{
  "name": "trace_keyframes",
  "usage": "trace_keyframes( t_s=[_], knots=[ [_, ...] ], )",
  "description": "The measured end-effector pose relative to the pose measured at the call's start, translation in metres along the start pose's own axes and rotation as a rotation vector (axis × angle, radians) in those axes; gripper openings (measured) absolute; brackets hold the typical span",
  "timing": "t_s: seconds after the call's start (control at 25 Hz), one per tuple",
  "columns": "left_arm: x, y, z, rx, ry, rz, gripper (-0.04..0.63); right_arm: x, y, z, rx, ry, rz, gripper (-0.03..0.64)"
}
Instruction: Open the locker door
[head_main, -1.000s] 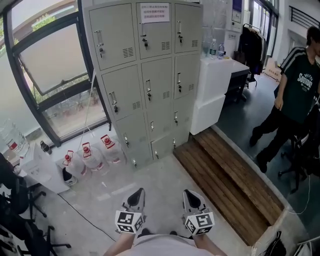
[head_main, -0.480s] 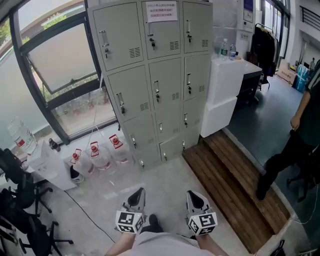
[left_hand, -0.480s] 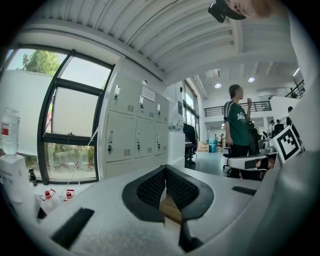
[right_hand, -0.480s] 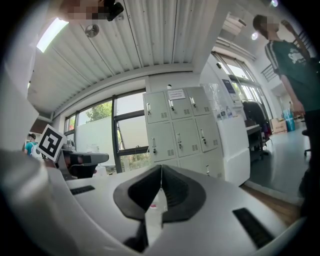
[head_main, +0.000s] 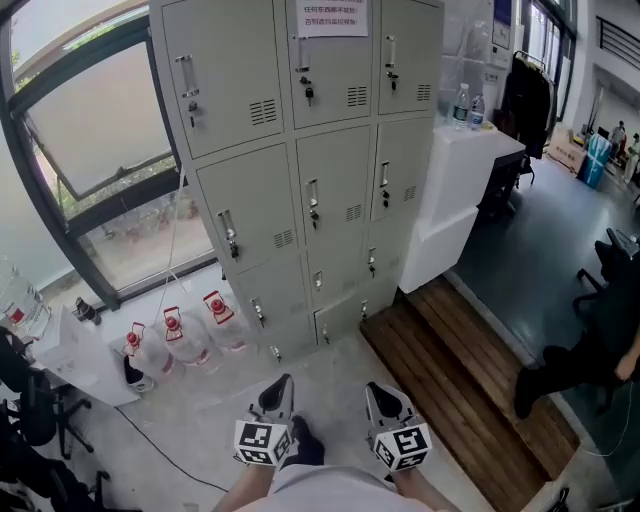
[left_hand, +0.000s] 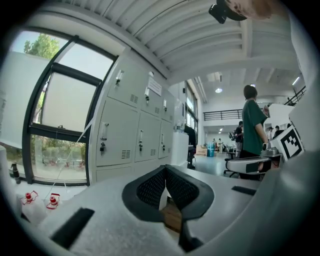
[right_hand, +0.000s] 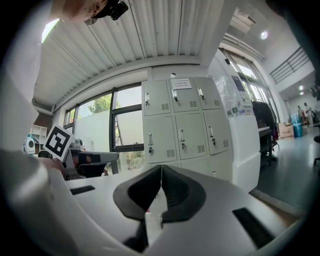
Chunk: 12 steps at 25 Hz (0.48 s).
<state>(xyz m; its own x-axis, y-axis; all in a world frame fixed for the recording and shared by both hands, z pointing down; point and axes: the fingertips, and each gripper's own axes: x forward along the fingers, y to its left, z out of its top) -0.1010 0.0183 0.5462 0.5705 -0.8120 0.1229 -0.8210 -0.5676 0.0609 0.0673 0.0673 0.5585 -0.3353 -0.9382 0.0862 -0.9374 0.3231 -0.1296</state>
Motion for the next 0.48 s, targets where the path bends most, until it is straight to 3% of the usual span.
trace_keyframes(
  t_s=[0.32,0.48],
  knots=[
    [0.133,0.136,0.049,0.023,-0.012,-0.067,0.009,0.19,-0.019,0.045,0.013,-0.039,-0.046,0.012],
    [0.175,0.17,0.066,0.035,-0.036,-0.083,0.009,0.254,-0.021,0.066,-0.014,-0.063,-0.027,0.012]
  ],
)
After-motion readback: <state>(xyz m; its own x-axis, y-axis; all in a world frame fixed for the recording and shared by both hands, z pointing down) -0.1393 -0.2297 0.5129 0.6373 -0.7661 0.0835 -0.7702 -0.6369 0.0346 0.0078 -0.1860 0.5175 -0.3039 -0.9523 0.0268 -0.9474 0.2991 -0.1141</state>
